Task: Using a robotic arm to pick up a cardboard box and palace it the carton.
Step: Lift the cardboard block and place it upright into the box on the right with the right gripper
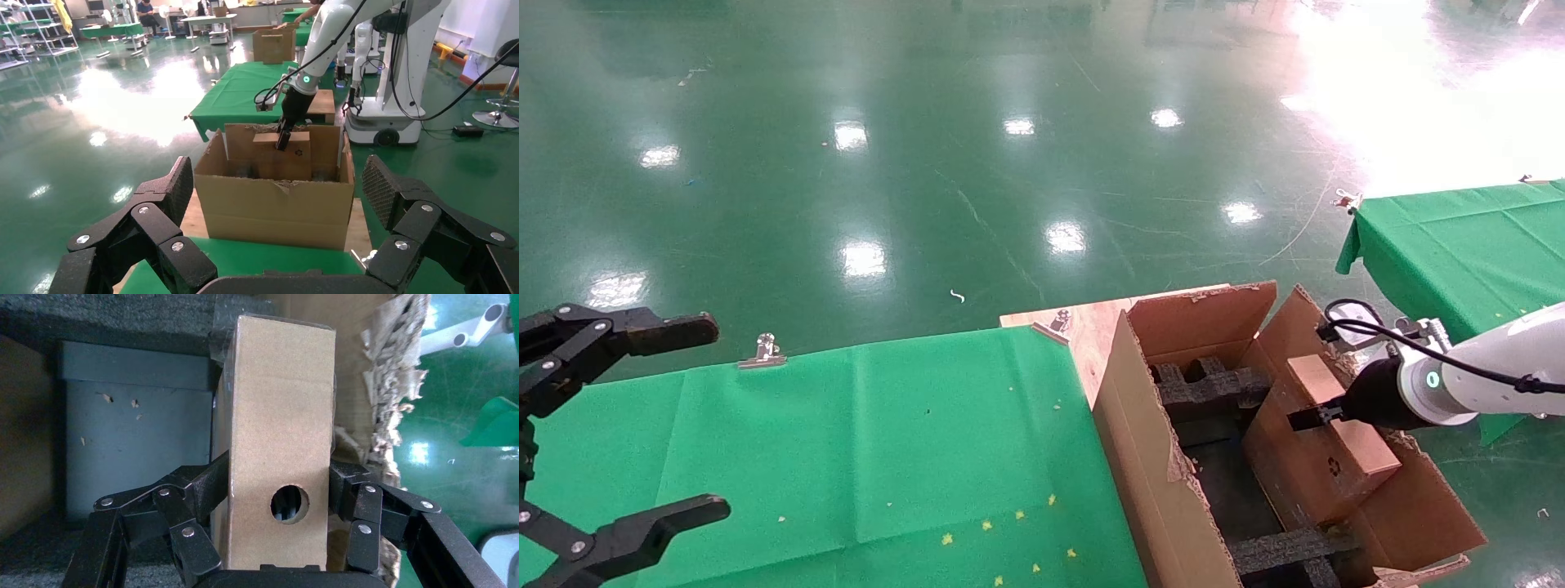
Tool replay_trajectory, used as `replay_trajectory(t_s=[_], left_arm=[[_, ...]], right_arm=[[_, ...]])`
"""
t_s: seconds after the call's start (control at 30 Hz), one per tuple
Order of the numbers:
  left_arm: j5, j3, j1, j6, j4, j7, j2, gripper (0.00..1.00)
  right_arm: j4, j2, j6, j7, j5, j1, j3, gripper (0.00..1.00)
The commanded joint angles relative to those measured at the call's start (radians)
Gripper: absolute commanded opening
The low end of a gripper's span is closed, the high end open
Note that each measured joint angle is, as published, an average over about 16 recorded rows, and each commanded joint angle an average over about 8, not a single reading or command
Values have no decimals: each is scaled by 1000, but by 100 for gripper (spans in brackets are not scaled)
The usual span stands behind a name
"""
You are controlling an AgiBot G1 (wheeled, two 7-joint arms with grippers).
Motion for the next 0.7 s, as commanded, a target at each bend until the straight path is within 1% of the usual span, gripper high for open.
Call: replay_trajectory(t_s=[0.03,0.7], left_arm=[[0,0,0,0,0,0,0,100],[0,0,0,0,0,0,0,100]], right_arm=[[-15,-6,10,-13,13,-15,1,0],[-123,-51,63,-132,140,-137,22,0]])
